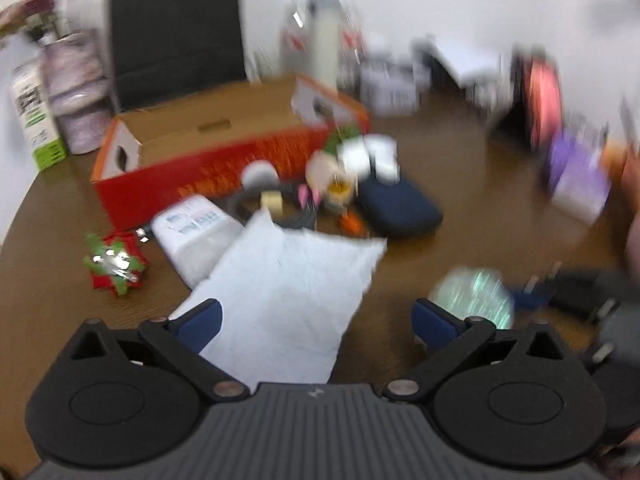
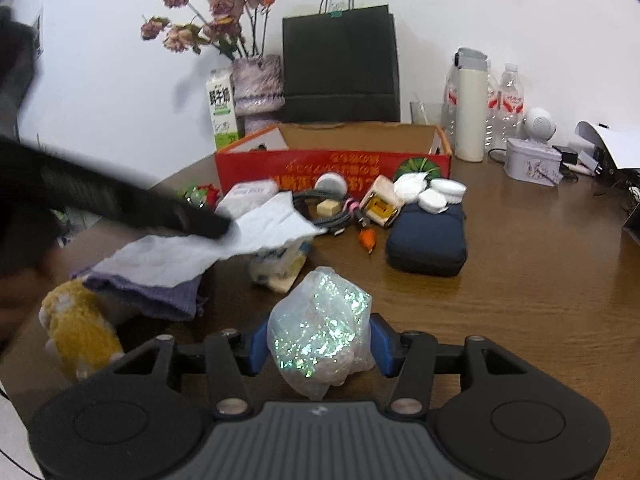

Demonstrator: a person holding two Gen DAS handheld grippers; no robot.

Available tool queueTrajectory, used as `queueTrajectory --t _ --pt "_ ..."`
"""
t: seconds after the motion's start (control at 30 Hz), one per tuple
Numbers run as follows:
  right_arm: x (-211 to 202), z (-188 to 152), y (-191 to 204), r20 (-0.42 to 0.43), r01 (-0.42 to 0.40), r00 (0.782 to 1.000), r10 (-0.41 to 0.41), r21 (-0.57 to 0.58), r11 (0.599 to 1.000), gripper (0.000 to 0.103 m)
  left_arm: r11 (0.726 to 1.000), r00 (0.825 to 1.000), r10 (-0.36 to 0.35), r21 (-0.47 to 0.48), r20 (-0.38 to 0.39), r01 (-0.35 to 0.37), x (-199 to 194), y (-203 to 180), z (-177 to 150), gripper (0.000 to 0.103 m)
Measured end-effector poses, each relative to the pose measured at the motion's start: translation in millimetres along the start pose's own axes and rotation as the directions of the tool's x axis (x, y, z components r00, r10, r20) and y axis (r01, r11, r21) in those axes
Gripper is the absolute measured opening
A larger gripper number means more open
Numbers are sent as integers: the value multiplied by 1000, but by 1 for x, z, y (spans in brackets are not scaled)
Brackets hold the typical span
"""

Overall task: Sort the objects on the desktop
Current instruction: 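Carry the sparkly bag and white paper into the cardboard box and release both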

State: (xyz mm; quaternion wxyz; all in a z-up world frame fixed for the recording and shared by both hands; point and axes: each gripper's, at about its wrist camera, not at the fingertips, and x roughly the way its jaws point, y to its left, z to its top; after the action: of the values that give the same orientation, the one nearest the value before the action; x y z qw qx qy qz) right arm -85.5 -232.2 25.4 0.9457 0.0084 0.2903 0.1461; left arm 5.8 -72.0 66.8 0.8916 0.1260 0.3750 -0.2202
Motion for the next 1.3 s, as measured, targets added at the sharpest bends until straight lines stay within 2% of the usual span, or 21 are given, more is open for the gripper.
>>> queueTrajectory --t 0.03,0.07,0.1,0.13,0.17,0.23,0.33,0.4,0.53,0.67,0.73,0.8,0.83,0.9,0.93,1.03,1.1,1.13,1.2,1.23,1.3 --pt "0 2 -4 3 4 1000 -4 10 1000 50 999 1000 19 40 -5 -18 6 -7 0 92" --pt "1 3 -9 4 8 1000 -8 20 1000 50 997 999 29 74 -16 -27 12 -11 0 61" --pt "2 4 -13 7 13 1000 -13 31 999 50 997 999 38 68 -37 -35 15 -10 -1 36" --pt "2 5 -19 11 19 1000 -20 43 999 50 999 998 37 38 -60 -34 16 -6 0 3" --pt "4 6 -23 11 23 1000 -24 51 998 50 1000 998 13 -4 -65 -13 14 -1 2 3" --pt "5 8 -31 12 27 1000 -28 66 997 49 998 1000 -22 -53 1 22 -7 9 7 3" --pt "6 18 -38 43 -6 999 3 67 998 49 998 988 35 -47 151 -28 -45 27 30 3" --pt "12 34 -39 75 -38 997 36 27 999 47 994 973 106 -38 204 -101 -58 41 56 2" --pt "40 94 -49 138 -82 987 78 28 996 46 987 968 115 -136 222 -86 -55 87 120 1" --pt "95 174 -63 173 -96 981 88 41 995 46 973 967 74 -232 244 -17 -20 129 189 1" --pt "137 213 -71 133 -46 990 43 25 999 46 951 979 92 -309 181 -33 30 158 211 1" --pt "183 242 -82 64 -7 998 4 38 999 46 927 987 156 -352 38 -132 100 187 212 2" --pt "211 253 -89 2 6 1000 -6 45 999 46 918 978 207 -338 -39 -208 134 199 208 2" --pt "252 262 -96 -74 45 996 -42 38 998 46 894 942 309 -298 -130 -335 181 216 197 2" --pt "272 265 -99 -117 64 991 -60 29 998 46 896 938 316 -279 -143 -345 194 219 193 2" --pt "316 269 -105 -195 67 979 -62 16 998 47 930 948 282 -199 -151 -308 212 215 188 4" --pt "340 275 -107 -235 79 969 -73 13 997 49 937 941 304 -132 -146 -324 216 209 192 5" --pt "347 274 -107 -250 83 965 -77 14 996 52 943 942 300 -104 -147 -317 216 207 195 9" --pt "358 275 -104 -268 80 961 -70 26 996 63 960 960 244 -104 -136 -259 208 204 201 41" --pt "359 277 -103 -267 86 961 -75 29 996 68 964 969 225 -123 -106 -238 197 203 201 64" --pt "347 278 -100 -239 104 967 -94 30 994 77 967 976 215 -130 -39 -218 170 197 198 69"
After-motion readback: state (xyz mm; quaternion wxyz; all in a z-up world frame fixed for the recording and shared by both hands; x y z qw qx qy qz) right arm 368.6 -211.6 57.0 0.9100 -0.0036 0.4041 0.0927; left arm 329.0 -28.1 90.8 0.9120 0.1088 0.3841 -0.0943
